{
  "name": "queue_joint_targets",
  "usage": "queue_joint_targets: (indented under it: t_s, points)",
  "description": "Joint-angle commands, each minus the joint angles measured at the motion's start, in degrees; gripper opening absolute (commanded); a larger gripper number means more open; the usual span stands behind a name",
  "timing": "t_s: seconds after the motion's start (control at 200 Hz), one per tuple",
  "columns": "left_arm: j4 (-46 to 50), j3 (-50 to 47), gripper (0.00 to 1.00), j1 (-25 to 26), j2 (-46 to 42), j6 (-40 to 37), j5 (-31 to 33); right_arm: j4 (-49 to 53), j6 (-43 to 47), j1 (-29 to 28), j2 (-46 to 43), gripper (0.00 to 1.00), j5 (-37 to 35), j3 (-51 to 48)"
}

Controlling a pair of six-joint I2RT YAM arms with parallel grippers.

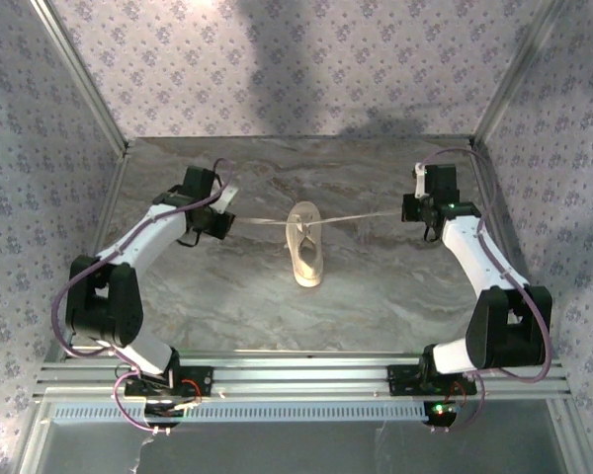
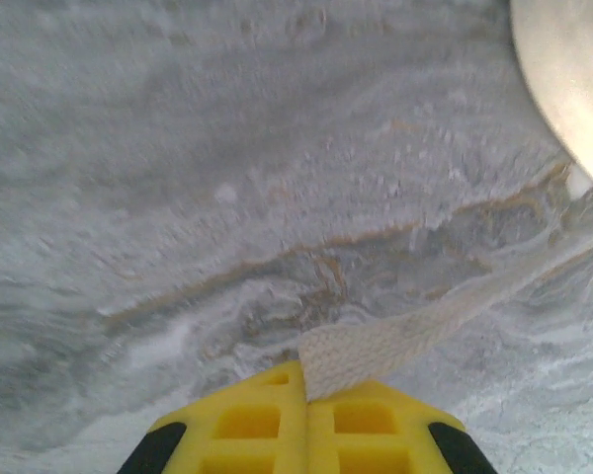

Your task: Tie the shoes

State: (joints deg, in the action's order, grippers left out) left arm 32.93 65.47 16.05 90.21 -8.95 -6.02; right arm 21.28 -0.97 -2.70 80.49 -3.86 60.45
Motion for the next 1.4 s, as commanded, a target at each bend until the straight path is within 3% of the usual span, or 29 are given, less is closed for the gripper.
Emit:
queue_joint_targets:
  t_s: [0.0, 0.19, 0.41, 1.394]
  points:
    - [2.7, -2.3, 0.00, -0.9, 0.1, 3.1, -2.1, 0.8, 0.6, 2.0, 0.5, 0.00, -7.8, -1.1]
    - [5.7, -4.7, 0.00, -2.5, -1.3, 3.5, 1.7, 0.5, 0.1, 2.7, 3.1, 0.00, -11.1, -3.3]
    - [8.1, -7.4, 0.00, -3.7, -2.6, 3.1, 1.7, -0.6, 0.7, 3.5, 4.8, 0.00, -13.3, -4.9]
    - [12.5, -10.2, 0.00, -6.9, -4.0, 2.0, 4.6, 5.1, 6.8, 8.0, 14.2, 0.00, -16.5, 3.1]
